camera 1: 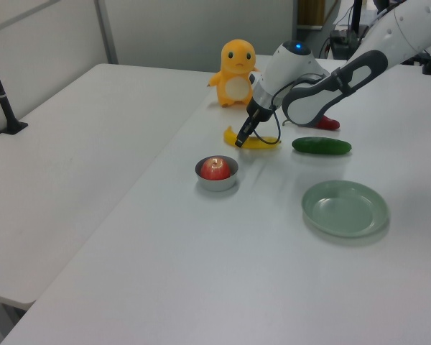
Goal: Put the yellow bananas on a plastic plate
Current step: 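Lift the grasped banana up off the table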
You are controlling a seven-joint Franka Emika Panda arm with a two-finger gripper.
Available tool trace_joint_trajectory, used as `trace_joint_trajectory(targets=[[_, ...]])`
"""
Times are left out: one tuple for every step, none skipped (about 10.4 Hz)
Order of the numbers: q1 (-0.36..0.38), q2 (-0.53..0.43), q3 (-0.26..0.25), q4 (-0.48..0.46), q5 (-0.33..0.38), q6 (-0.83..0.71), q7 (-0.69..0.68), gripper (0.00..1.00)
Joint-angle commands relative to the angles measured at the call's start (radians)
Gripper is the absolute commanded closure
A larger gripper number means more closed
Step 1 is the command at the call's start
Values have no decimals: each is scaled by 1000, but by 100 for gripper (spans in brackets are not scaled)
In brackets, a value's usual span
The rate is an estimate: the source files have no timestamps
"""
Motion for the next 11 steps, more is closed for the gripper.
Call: trace_joint_trajectory(targets=[[10, -22, -8, -5, -22, 6, 26, 84], [10, -60, -8, -33, -21, 4, 26, 84], [7, -124, -8, -82, -18, -20, 26, 84], [8, -167, -8, -108, -18, -60, 26, 84], [5, -204, -8, -119, -13, -106, 28, 84], [2, -246, -8, -120, -7, -182, 28, 84], [6, -288, -7, -122, -7, -275, 30, 84], [7, -328, -4, -123, -5, -355, 31, 84], [10, -367, 1, -123, -4, -429, 31, 84], [14, -399, 15, -126, -4, -516, 31, 84], [22, -440, 39, -139, -4, -583, 61, 84]])
